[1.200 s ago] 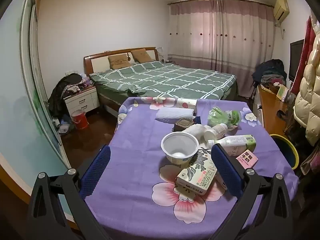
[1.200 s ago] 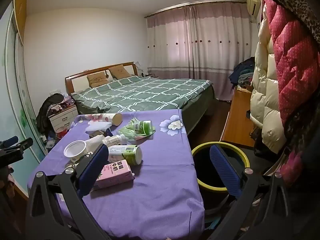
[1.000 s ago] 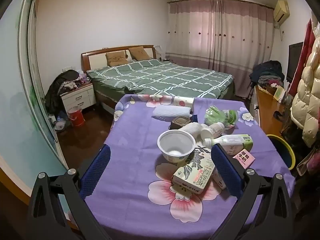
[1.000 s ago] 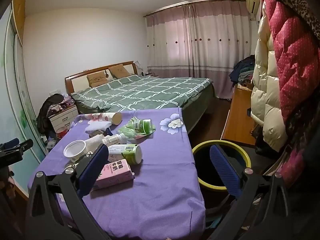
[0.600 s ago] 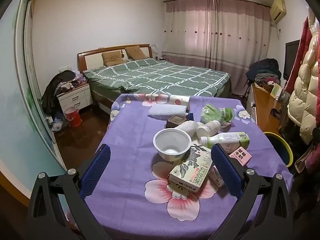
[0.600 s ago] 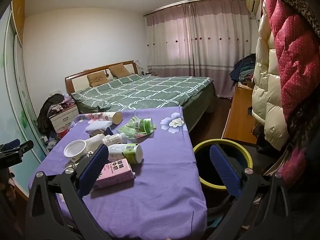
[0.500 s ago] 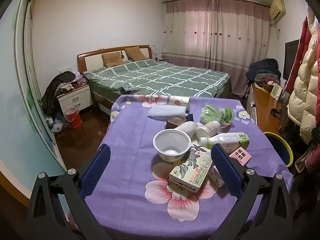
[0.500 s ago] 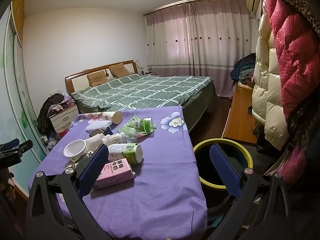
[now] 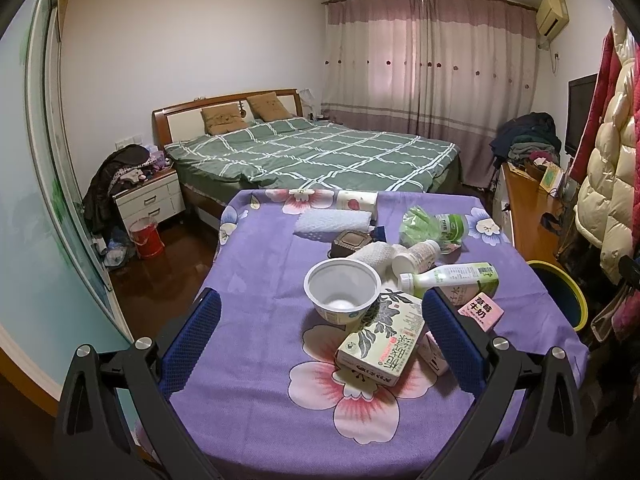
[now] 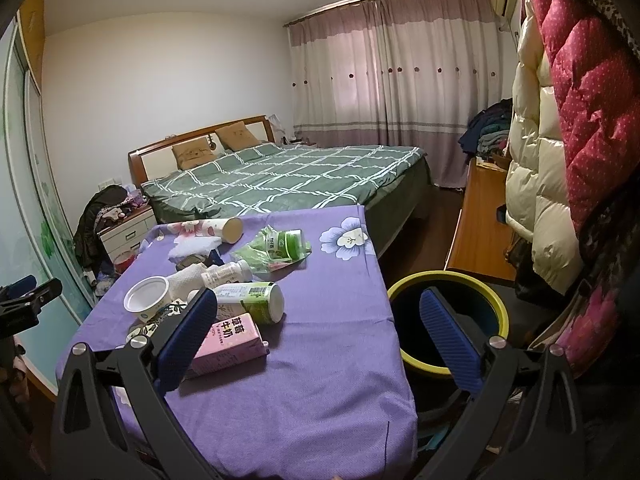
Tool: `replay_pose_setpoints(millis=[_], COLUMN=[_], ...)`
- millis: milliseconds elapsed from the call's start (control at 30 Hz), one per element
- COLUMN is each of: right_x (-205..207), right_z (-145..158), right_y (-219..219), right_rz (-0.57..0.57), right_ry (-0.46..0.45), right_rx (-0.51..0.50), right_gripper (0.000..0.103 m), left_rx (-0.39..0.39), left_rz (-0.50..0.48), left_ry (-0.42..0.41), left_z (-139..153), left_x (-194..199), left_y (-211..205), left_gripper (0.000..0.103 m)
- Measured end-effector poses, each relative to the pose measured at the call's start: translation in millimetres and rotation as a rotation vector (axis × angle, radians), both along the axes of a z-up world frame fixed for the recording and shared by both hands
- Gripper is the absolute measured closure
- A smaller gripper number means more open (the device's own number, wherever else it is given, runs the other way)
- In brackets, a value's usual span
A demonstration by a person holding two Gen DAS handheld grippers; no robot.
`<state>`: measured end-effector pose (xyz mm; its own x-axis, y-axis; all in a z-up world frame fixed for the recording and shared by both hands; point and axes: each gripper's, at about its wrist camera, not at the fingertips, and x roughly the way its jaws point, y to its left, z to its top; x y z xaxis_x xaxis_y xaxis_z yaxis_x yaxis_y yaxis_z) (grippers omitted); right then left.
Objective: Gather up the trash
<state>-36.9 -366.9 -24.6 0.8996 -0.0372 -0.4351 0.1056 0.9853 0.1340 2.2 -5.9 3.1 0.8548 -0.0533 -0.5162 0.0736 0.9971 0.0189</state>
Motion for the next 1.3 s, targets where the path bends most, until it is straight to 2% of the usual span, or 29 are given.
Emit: replay_pose_setpoints(millis=[1300], right_x=[4], right_z=[-5], right_y=[-1], right_rz=[0.003], right_ry=[0.016], right_rx=[0.009], right_gripper=[0.006], left_rx=[0.016], left_rz=[0.011], left_ry=[0.003], left_z=[-7], left_x=[6], left_y=[3], left_gripper=[0.004])
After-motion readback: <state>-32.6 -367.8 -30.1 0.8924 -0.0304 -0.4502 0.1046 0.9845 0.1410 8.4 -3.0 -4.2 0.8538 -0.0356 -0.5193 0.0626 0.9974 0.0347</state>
